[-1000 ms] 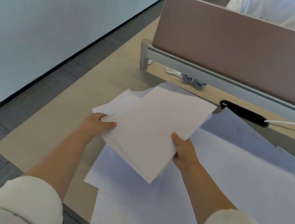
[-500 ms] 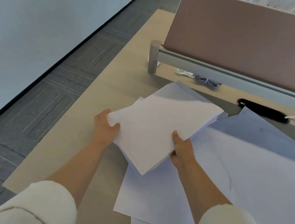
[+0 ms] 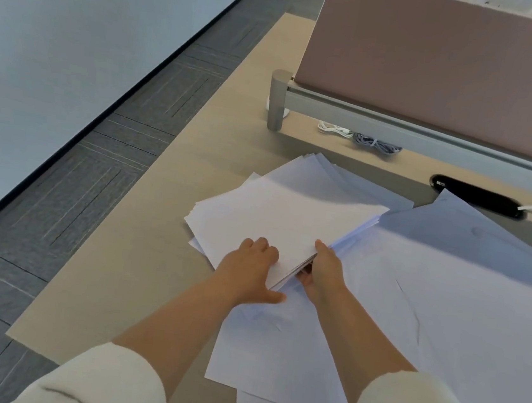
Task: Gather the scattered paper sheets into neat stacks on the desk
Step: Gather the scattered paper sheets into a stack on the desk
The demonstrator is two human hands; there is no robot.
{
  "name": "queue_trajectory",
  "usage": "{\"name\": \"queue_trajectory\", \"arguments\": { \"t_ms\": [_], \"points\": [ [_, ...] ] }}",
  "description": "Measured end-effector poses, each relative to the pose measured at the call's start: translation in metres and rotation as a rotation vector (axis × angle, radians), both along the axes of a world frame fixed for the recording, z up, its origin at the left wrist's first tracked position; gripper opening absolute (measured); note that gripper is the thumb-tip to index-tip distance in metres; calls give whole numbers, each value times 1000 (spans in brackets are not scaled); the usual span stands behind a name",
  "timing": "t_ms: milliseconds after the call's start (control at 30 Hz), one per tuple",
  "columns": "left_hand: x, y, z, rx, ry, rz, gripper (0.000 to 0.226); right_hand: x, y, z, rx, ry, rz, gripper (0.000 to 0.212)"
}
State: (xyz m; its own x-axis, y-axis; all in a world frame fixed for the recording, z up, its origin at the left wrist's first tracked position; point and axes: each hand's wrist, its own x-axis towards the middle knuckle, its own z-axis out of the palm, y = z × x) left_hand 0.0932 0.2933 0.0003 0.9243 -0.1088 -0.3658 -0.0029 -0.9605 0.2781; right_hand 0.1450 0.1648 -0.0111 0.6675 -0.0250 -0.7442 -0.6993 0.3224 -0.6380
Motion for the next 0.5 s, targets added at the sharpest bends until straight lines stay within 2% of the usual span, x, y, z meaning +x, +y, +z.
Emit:
{"name": "queue_trajectory", "arguments": {
  "t_ms": [100, 167, 200, 267, 333, 400, 500],
  "points": [
    [-1, -15, -3, 108, 15, 20, 58, 1, -5, 2, -64, 9, 19, 25],
    [-2, -23, -2, 132, 7, 40, 48, 4, -9, 2, -185, 26, 38, 28],
    [-1, -25, -2, 132, -1, 46, 48, 5, -11, 3, -246, 38, 50, 27],
    [1, -25, -2, 134, -13, 18, 61, 7, -16, 7, -295, 55, 52, 16],
    [4, -21, 1, 153, -49, -75, 73, 9, -21, 10, -302, 61, 29, 26],
    [6, -15, 7, 174, -60, -156, 75, 11, -25, 9, -308, 41, 29, 31],
    [8, -13, 6, 216, -32, -139, 56, 8, -32, 6, -210, 49, -50, 21]
  ]
}}
